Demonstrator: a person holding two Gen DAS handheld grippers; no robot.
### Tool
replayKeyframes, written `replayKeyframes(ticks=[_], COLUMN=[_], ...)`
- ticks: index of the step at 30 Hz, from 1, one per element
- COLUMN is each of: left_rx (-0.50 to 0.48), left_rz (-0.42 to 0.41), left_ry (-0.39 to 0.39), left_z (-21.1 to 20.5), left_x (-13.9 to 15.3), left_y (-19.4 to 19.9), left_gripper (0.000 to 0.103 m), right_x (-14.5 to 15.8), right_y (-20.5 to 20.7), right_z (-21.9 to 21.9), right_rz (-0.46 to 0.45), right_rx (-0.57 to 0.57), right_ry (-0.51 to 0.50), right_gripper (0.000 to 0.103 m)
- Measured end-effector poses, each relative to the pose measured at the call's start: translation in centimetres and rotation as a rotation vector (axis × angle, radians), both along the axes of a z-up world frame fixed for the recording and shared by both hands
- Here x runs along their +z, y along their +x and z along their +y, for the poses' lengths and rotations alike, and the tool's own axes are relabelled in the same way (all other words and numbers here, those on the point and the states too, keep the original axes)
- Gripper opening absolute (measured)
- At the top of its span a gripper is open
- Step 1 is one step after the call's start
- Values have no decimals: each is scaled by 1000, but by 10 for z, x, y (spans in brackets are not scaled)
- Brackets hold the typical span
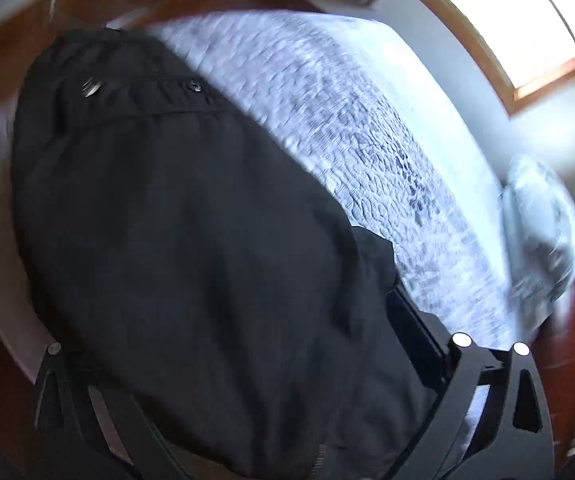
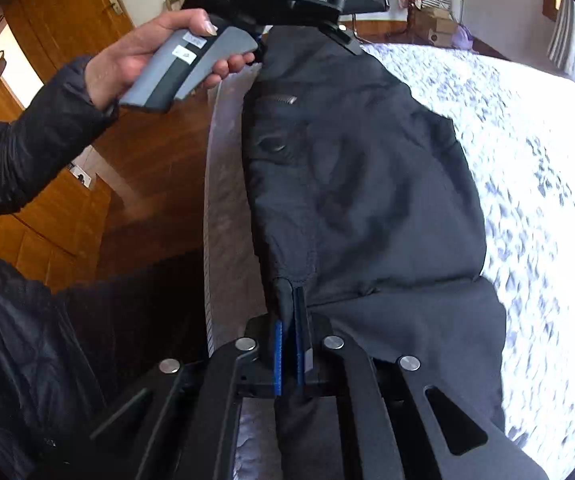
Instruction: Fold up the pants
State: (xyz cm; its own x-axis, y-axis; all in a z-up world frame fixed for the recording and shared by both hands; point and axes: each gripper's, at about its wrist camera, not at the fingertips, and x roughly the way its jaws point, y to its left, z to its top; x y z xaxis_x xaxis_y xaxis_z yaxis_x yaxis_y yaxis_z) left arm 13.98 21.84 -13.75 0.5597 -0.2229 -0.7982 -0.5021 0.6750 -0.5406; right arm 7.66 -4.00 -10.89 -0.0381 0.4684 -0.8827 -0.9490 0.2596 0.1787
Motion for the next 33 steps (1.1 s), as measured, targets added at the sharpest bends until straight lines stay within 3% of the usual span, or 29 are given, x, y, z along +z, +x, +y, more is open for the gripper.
replayKeyframes(ticks=[1,3,5,8,9,10,11,14,17,19,23,26,31,33], left_rx=[14,7,-2,-22,-33,-40,-45,-40,-41,-39,-56,-50,-55,-57], left_rz=[-8,-8,-7,0,-4,-6,-8,-19,-38,-51,-52,-51,-47,-45], left_ry=[-44,-37,-17,24,46,64,83,108,134,138,183,199,220,226], left_z=[4,7,10,10,9,8,8,5,4,3,1,-5,-15,-15], left_x=[-9,-18,-26,-37,-39,-40,-41,-38,-36,-34,-33,-33,-34,-35], left_y=[-5,-12,-18,-26,-26,-28,-29,-28,-32,-34,-35,-37,-32,-32], left_gripper=[93,60,45,32,30,29,28,25,21,20,20,20,21,22], right_x=[-2,-5,-7,-15,-19,-19,-16,1,19,27,25,14,-26,-44], right_y=[2,6,8,2,3,2,1,-2,2,2,-26,-59,-92,-95], right_z=[-2,-5,-7,-3,-2,-4,-8,-34,-87,-150,-268,-337,-410,-434], right_rz=[4,15,29,55,53,48,38,79,104,138,200,242,226,262], right_rx=[-9,-38,-48,-66,-77,-92,-122,-216,-451,-718,-1121,-1344,-1608,-1651], right_ry=[0,-2,-3,-15,-20,-22,-7,52,134,187,242,246,133,155], right_gripper=[4,4,5,13,25,32,45,48,55,63,64,65,67,67])
